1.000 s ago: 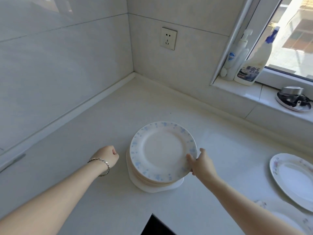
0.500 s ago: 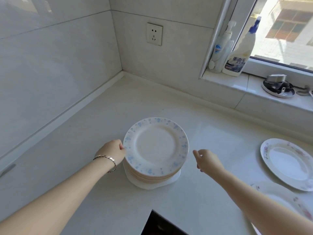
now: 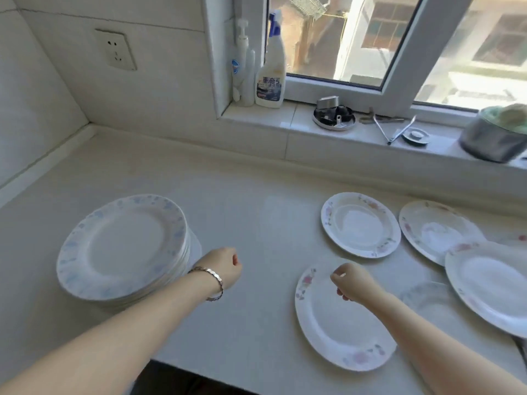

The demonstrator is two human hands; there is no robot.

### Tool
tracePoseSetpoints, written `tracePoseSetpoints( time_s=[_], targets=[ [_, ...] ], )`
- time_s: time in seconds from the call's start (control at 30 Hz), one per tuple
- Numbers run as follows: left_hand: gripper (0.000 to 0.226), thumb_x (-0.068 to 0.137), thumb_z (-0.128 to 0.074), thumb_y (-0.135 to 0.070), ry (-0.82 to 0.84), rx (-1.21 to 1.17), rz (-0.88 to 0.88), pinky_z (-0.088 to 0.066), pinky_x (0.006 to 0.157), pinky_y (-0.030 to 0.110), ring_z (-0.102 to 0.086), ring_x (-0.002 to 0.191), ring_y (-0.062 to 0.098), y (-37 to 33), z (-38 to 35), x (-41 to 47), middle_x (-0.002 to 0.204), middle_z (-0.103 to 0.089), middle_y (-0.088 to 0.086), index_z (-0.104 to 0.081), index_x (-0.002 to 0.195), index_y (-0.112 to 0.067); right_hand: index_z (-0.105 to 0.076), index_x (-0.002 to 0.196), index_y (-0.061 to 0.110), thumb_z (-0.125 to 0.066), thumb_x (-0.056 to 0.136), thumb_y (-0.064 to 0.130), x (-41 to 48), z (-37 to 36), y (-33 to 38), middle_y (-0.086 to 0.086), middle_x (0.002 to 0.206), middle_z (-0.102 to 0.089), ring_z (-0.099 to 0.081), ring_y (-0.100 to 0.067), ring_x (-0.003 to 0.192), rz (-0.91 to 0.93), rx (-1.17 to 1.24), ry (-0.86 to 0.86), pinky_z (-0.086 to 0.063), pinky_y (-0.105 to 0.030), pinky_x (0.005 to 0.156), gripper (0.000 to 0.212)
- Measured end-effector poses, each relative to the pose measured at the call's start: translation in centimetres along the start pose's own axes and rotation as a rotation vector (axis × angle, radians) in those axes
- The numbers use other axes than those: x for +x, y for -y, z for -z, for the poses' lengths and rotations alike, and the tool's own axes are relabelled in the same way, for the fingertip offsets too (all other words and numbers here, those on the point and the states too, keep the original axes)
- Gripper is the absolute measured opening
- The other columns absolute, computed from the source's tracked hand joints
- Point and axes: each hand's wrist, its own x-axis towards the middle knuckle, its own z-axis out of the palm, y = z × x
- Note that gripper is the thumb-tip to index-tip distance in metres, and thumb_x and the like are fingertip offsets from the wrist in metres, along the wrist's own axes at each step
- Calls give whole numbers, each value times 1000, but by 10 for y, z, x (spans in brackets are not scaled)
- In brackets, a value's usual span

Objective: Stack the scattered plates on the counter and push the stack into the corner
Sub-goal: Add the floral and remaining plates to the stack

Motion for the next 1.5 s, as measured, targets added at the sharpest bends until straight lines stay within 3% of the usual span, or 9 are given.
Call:
tracePoseSetpoints(
  time_s=[0.2,0.3,0.67,0.8,1.07,1.2,1.33,1.4,1.5],
  targets=[
    [14,91,-45,-16,201,-90,107,-43,80,28,-61,105,27,-83,-91,16,100,-61,13,-57,95,-12,-64,102,-8,-45,91,20,-1,45,-111,-15,74,-64,-54,-23,62,-129,1,-79,-50,-32,66,36],
    [41,88,-53,-21,255,-310,263,-50,90,35,-61,112,32,-98,-128,18,121,-62,20,-56,121,4,-65,105,-8,-45,90,16,-5,62,-146,-11,71,-62,-52,-20,55,-179,18,-59,-44,-26,57,34],
    [31,95,-47,-17,6,-703,351,-42,78,32,-61,99,34,-106,-151,13,107,-65,22,-65,100,8,-64,108,-8,-44,89,13,2,70,-172,-12,74,-63,-55,-20,57,-222,85,-46,-44,-22,52,35],
    [34,95,-47,-11,-116,-826,288,-37,53,25,-54,74,20,-99,-132,3,67,-53,7,-51,61,-13,-60,118,1,-46,91,17,7,66,-164,-17,106,-69,-58,-23,80,-215,94,-97,-50,-33,86,35],
    [32,97,-46,-13,-402,-1108,242,-42,36,8,-54,52,12,-53,-11,-19,67,-51,0,-52,66,-15,-58,119,10,-48,90,22,16,24,-91,-13,114,-67,-64,-30,103,-112,62,-37,-50,-35,92,33],
    [14,94,-49,-16,-600,-1177,351,-46,56,23,-49,59,17,-5,45,-23,68,-54,3,-61,91,-8,-58,115,14,-46,89,22,21,0,-31,-6,99,-63,-63,-26,90,7,25,39,-48,-29,78,30],
    [35,95,-44,-18,-739,-1219,496,-48,58,19,-54,80,22,52,79,-28,92,-59,16,-58,120,1,-60,108,17,-46,89,23,25,-22,25,-3,93,-61,-65,-26,90,108,-34,56,-51,-30,80,24],
    [40,98,-38,-18,-768,-1219,540,-35,31,5,-55,68,15,71,91,-36,118,-61,21,-50,131,0,-61,112,16,-48,89,24,26,-33,47,-5,99,-65,-63,-24,85,139,-62,53,-52,-32,83,28],
    [41,99,-36,-18,-804,-1263,615,-32,29,1,-51,30,-6,98,105,-48,143,-46,17,-46,136,-3,-62,113,15,-48,89,24,27,-51,72,-5,99,-66,-58,-20,80,165,-106,55,-52,-33,84,28]
  ],
)
